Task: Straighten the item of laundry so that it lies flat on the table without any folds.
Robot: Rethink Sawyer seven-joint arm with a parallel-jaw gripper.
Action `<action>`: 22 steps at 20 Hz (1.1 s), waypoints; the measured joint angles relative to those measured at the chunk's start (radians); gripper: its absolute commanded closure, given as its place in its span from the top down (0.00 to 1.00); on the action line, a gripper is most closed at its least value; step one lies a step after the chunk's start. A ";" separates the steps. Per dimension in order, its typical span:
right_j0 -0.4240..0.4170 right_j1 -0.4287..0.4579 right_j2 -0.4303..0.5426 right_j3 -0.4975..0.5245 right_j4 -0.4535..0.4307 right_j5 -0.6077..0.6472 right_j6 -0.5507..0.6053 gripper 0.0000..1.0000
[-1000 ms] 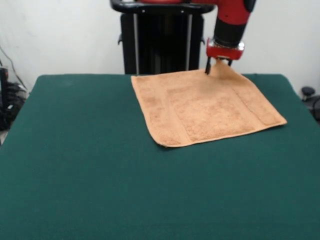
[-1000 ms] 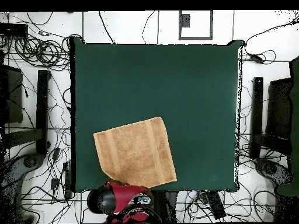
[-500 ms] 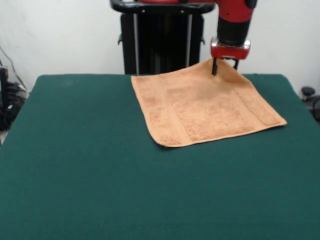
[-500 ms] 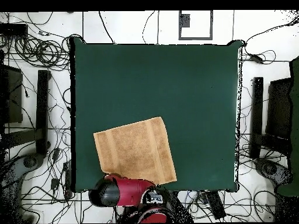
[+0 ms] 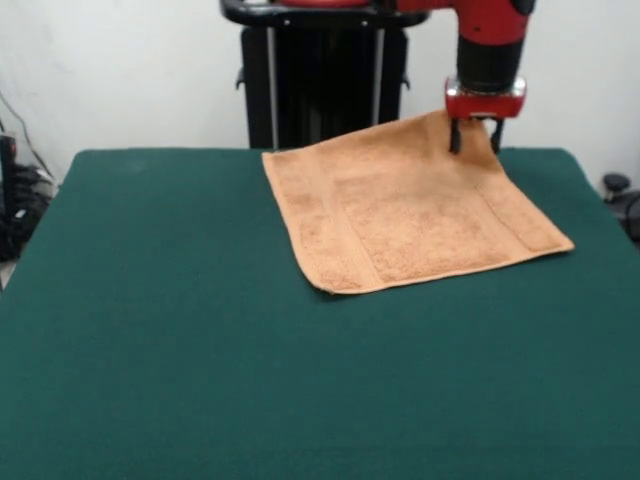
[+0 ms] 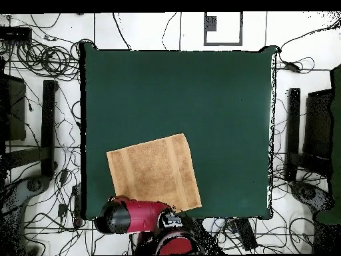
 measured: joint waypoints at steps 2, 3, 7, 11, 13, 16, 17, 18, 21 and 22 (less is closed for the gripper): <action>-0.016 0.001 0.029 0.000 0.000 0.000 0.000 1.00; -0.018 0.001 0.033 0.000 0.000 0.000 0.000 1.00; -0.045 0.002 0.083 0.000 0.000 -0.008 0.000 1.00; -0.051 0.006 0.102 0.000 0.000 -0.028 0.000 1.00; -0.053 0.016 0.122 0.000 0.000 -0.055 0.000 1.00; -0.053 0.035 0.138 0.000 0.000 -0.089 0.000 1.00; -0.053 0.039 0.140 0.000 0.000 -0.095 0.000 1.00; -0.053 0.043 0.142 0.000 0.000 -0.100 0.000 1.00; -0.047 0.049 0.144 0.000 0.003 -0.109 0.000 1.00; -0.044 0.048 0.143 0.000 0.005 -0.109 0.000 1.00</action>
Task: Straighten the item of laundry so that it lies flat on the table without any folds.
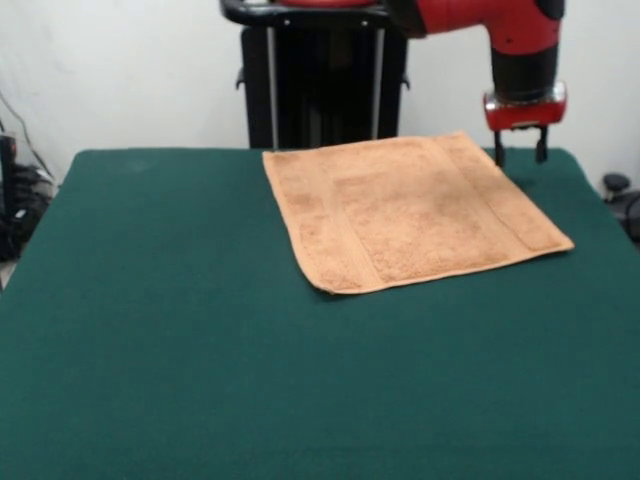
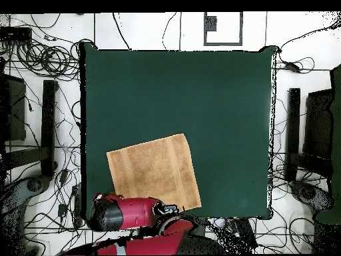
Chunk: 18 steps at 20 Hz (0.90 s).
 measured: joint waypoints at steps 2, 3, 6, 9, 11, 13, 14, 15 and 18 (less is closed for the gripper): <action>0.006 -0.005 -0.002 0.000 0.006 0.001 0.000 1.00; 0.006 -0.005 -0.002 -0.002 0.010 0.004 0.000 1.00; 0.006 -0.004 -0.005 -0.015 0.024 0.021 0.000 1.00; 0.015 0.000 -0.022 -0.042 0.050 0.051 0.000 1.00; 0.024 0.003 -0.031 -0.058 0.062 0.064 0.000 1.00; 0.041 0.005 -0.041 -0.080 0.081 0.073 0.000 1.00; 0.046 0.005 -0.044 -0.085 0.086 0.073 0.000 1.00; 0.059 0.005 -0.051 -0.097 0.097 0.074 0.000 1.00; 0.093 0.005 -0.070 -0.119 0.128 0.080 0.000 1.00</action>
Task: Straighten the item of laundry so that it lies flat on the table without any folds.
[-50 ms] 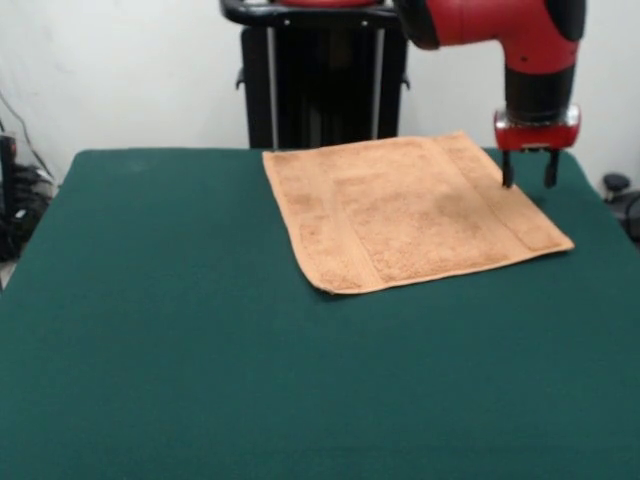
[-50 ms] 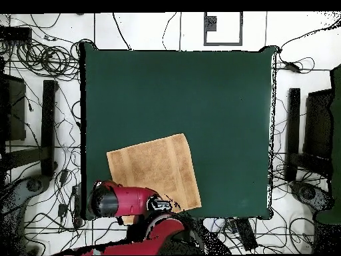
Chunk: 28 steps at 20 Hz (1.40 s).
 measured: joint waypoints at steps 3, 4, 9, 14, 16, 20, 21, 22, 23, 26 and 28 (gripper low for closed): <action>0.053 0.001 -0.040 -0.033 0.043 0.030 0.000 1.00; 0.083 0.003 -0.065 -0.054 0.062 0.056 0.000 1.00; 0.191 0.033 -0.170 -0.157 0.115 0.224 0.000 1.00; 0.297 0.090 -0.293 -0.278 0.120 0.381 0.000 1.00; 0.337 0.104 -0.330 -0.313 0.121 0.416 0.000 1.00; 0.373 0.113 -0.361 -0.330 0.120 0.419 0.000 1.00; 0.381 0.114 -0.368 -0.332 0.121 0.418 0.000 1.00; 0.383 0.115 -0.370 -0.332 0.120 0.416 0.000 1.00; 0.384 0.115 -0.372 -0.332 0.120 0.414 0.000 1.00; 0.391 0.116 -0.379 -0.334 0.121 0.410 0.000 1.00; 0.398 0.118 -0.384 -0.336 0.120 0.410 0.000 1.00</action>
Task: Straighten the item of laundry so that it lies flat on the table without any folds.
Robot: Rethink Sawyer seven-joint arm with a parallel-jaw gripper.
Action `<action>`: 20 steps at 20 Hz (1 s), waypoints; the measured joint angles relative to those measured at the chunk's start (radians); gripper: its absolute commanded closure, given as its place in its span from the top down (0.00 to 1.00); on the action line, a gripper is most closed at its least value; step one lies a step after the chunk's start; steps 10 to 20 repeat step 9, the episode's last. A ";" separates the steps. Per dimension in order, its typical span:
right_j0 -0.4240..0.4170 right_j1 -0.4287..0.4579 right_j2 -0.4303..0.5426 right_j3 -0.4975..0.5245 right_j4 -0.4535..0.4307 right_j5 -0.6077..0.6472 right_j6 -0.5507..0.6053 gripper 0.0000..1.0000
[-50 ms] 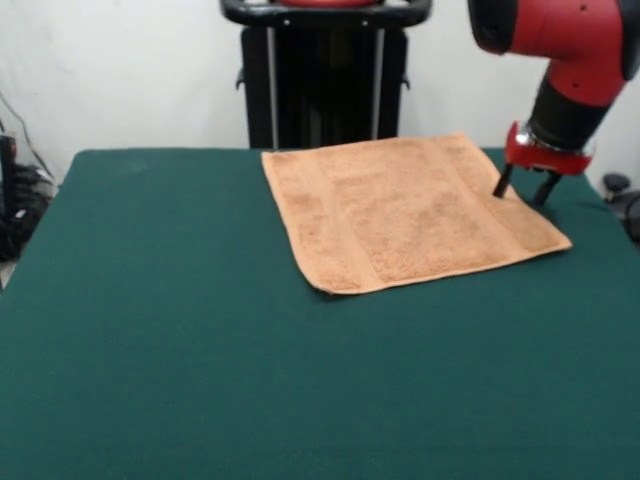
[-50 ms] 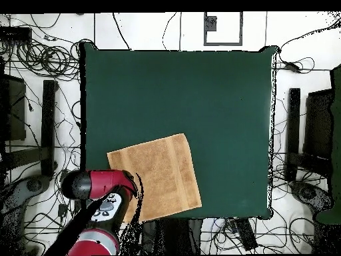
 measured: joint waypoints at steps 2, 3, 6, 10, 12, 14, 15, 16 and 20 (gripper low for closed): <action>0.007 0.002 -0.006 -0.002 0.000 0.000 0.000 1.00; 0.011 0.003 -0.009 -0.004 0.000 -0.001 0.000 1.00; 0.012 0.003 -0.011 -0.004 0.000 -0.004 0.000 1.00; 0.012 0.003 -0.012 -0.004 0.000 -0.004 0.000 1.00; 0.012 0.003 -0.012 -0.004 0.000 -0.004 0.000 1.00; 0.012 0.003 -0.012 -0.004 0.000 -0.004 0.000 1.00; 0.012 0.003 -0.012 -0.004 0.000 -0.004 0.000 1.00; 0.012 0.003 -0.012 -0.004 0.000 -0.004 0.000 1.00; 0.012 0.003 -0.012 -0.004 0.000 -0.004 0.000 1.00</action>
